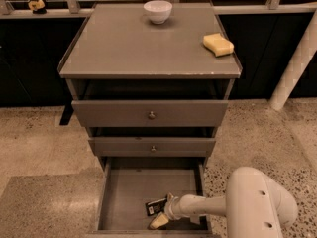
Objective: Pick rxbar chocolate from bottom drawer and place on counter
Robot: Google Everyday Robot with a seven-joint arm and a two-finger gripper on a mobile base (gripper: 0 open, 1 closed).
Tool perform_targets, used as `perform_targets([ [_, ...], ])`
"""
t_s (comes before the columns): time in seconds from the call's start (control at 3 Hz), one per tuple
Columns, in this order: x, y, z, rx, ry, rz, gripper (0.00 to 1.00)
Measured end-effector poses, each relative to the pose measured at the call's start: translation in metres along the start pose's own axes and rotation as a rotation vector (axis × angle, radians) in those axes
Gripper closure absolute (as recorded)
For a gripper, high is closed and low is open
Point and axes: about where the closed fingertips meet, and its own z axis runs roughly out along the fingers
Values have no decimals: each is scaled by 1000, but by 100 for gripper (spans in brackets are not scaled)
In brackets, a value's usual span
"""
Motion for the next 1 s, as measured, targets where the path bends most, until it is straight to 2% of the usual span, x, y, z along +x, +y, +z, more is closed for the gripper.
perform_targets([
  [0.33, -14, -1, 1, 43, -61, -23, 0],
  [1.0, -12, -5, 6, 66, -46, -30, 0],
])
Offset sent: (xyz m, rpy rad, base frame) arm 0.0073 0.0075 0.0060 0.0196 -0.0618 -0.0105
